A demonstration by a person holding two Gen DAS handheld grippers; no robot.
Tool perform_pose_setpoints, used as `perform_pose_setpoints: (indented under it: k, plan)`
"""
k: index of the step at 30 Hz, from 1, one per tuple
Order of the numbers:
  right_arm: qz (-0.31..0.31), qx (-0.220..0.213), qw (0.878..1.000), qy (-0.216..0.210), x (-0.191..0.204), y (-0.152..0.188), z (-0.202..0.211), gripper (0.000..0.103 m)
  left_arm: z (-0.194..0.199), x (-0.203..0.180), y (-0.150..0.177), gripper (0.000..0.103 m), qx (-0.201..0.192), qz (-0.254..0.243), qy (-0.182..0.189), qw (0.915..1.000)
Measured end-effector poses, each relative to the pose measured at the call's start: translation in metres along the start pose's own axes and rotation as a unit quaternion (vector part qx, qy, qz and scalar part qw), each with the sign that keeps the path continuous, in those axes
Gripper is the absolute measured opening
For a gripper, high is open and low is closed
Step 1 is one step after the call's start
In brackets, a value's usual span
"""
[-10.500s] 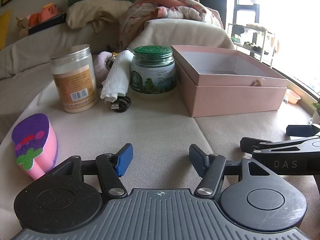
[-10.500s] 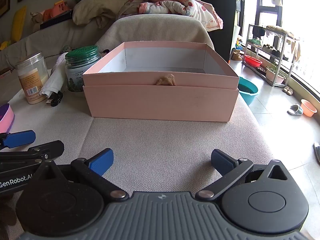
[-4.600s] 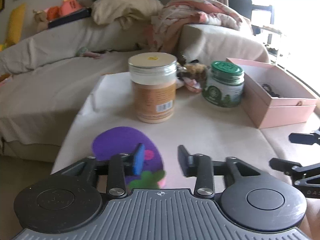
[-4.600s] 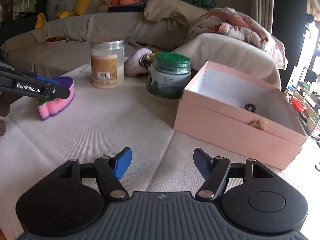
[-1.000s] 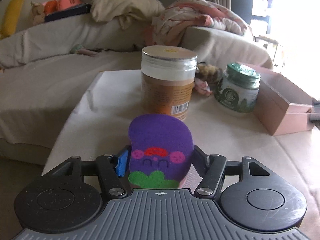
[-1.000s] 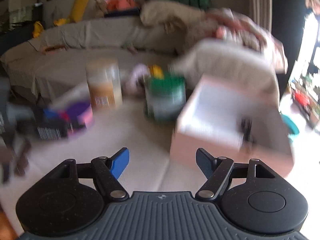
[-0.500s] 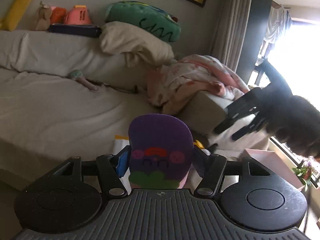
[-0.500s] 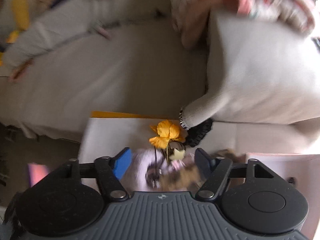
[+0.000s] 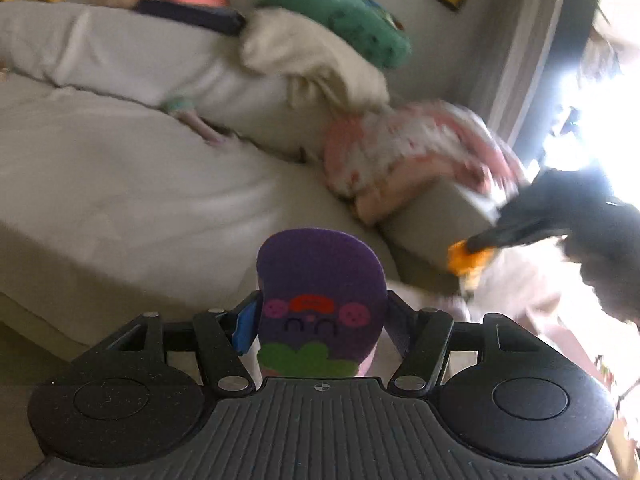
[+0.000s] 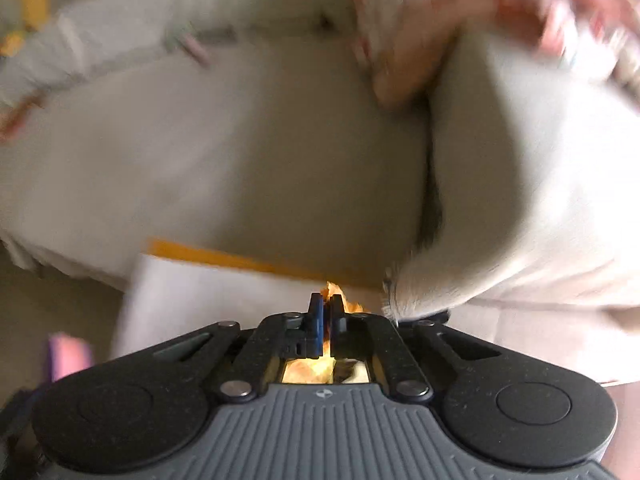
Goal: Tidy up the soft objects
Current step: 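Grasp the yellow fluffy toy with the right tool while the left tool holds the sponge, then carry the sponge and yellow toy over the pink box and open both tools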
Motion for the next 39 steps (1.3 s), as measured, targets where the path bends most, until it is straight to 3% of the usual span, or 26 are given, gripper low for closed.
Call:
perform_pose_setpoints:
  k: [3,6,10,13,16,20,22,24,26,29,31,34,36,39]
  plan:
    - [0.044,-0.11,0.993,-0.02,0.012,-0.008,0.098,0.002,0.025,-0.016,-0.024,0.069,-0.044,-0.012,-0.005,0.9989]
    - [0.062,-0.19,0.979,-0.025,0.008,-0.004,0.186,0.002,0.052,-0.052,-0.046,0.069,-0.081,-0.034,0.011,0.9961]
    - [0.06,-0.263,0.963,-0.01,-0.026,0.018,0.272,0.002,0.07,-0.126,-0.06,0.069,-0.087,-0.062,0.08,0.9911]
    - [0.043,-0.286,0.957,0.01,-0.065,0.046,0.306,0.002,0.061,-0.194,-0.054,0.069,-0.065,-0.089,0.136,0.9846]
    - [0.024,-0.284,0.958,0.04,-0.113,0.072,0.306,0.003,0.037,-0.261,-0.034,0.069,-0.029,-0.112,0.187,0.9756]
    - [-0.008,-0.28,0.957,0.068,-0.173,0.116,0.293,0.003,-0.016,-0.341,0.019,0.07,0.034,-0.155,0.247,0.956]
    - [-0.025,-0.273,0.959,0.071,-0.207,0.136,0.278,0.003,-0.05,-0.362,0.063,0.07,0.081,-0.191,0.23,0.9509]
    - [-0.049,-0.263,0.961,0.066,-0.235,0.152,0.259,0.003,-0.079,-0.375,0.111,0.07,0.119,-0.251,0.196,0.9405]
    - [-0.075,-0.25,0.965,0.039,-0.255,0.165,0.236,0.003,-0.092,-0.385,0.15,0.07,0.117,-0.327,0.174,0.9215]
    - [-0.111,-0.234,0.966,-0.011,-0.276,0.179,0.198,0.003,-0.094,-0.397,0.176,0.07,0.095,-0.399,0.157,0.8982]
    - [-0.12,-0.214,0.969,-0.033,-0.276,0.184,0.17,0.003,-0.094,-0.401,0.18,0.071,0.097,-0.408,0.155,0.8945]
    - [-0.127,-0.173,0.974,-0.069,-0.268,0.191,0.125,0.003,-0.093,-0.399,0.177,0.071,0.095,-0.411,0.136,0.8964]
    - [-0.109,-0.197,0.972,-0.072,-0.258,0.192,0.121,0.003,-0.091,-0.39,0.173,0.072,0.09,-0.415,0.129,0.8959]
    - [-0.086,-0.19,0.976,-0.059,-0.246,0.189,0.122,0.003,-0.086,-0.385,0.16,0.072,0.071,-0.402,0.133,0.9031]
Point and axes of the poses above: each gripper's, at about its wrist camera, not at the fingertips, and z roughly against the way its jaws point, x to its left, y to its underside, the point moved 6 cm from there along -z, roughly the way its jaws point, and after that the axes turned 3 degrees about z, right-handed, at the moved point
